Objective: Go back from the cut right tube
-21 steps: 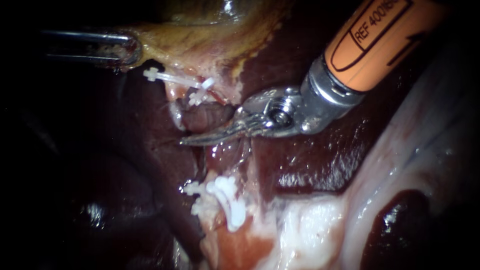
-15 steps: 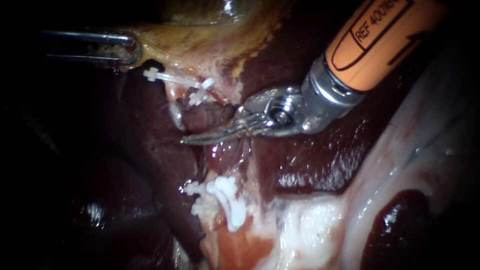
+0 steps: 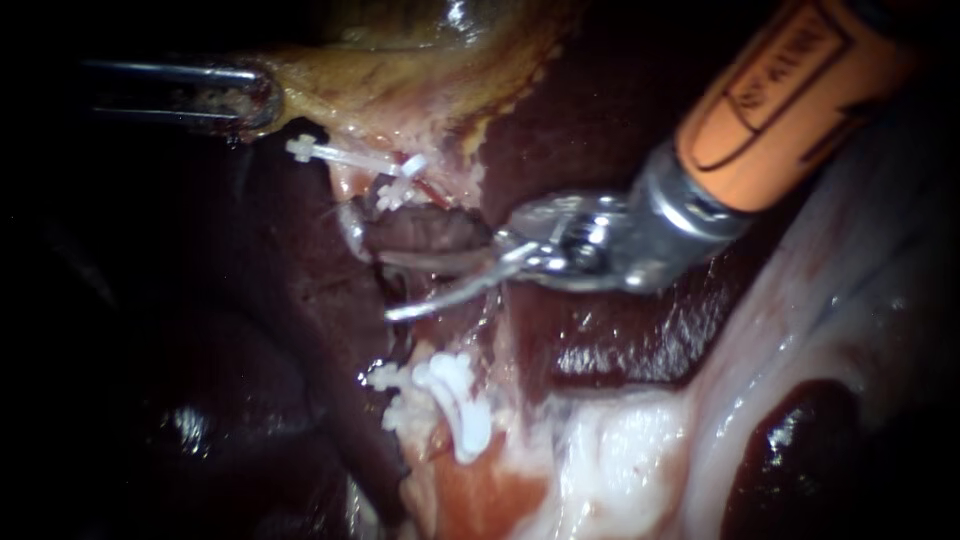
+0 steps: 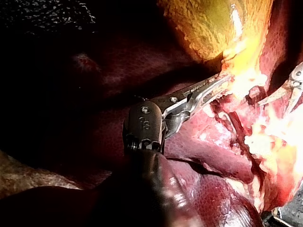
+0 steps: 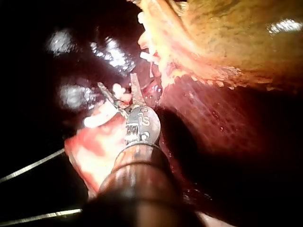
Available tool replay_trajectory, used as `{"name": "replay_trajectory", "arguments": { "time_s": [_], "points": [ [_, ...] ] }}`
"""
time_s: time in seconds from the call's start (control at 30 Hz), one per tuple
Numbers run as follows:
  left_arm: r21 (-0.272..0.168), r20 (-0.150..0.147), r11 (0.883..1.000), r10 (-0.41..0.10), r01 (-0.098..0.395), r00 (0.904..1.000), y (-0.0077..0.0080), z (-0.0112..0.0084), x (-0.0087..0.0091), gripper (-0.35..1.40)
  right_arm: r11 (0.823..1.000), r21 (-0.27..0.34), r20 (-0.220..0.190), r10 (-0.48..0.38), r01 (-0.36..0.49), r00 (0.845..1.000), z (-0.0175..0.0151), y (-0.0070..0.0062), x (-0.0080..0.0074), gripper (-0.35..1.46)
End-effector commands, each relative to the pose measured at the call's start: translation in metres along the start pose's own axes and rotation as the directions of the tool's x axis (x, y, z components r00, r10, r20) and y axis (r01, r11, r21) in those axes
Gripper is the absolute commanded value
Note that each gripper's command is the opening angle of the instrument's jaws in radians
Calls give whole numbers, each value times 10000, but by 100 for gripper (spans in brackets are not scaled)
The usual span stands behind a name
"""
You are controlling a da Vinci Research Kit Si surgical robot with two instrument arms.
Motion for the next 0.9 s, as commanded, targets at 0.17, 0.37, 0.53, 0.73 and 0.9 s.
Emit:
{"name": "replay_trajectory", "arguments": {
  "time_s": [0.17, 0.37, 0.53, 0.73, 0.9],
  "points": [
    [-6, 2, 10000, 6, -6, 10000, -3, 0, -1, -35, 9755, -764, 2175, -1856, 2063, 9583, -52, 5, -21, 145],
    [-7, 2, 10000, 9, -9, 10000, -5, 0, -2, -35, 9558, -1254, 2810, -2228, 2658, 9335, -100, 13, -39, 145],
    [-7, 2, 10000, 9, -9, 10000, -5, 0, -2, -35, 9489, -1507, 2884, -2260, 2772, 9305, -109, 13, -45, 145],
    [6, -4, 10000, 13, -13, 10000, -5, 2, -2, -35, 9511, -1453, 2884, -2228, 2725, 9312, -108, 10, -47, 145],
    [37, -52, 10000, 77, -77, 10000, -11, 14, -13, -35, 9511, -1449, 2884, -2231, 2727, 9312, -110, 9, -47, 145]
  ]
}}
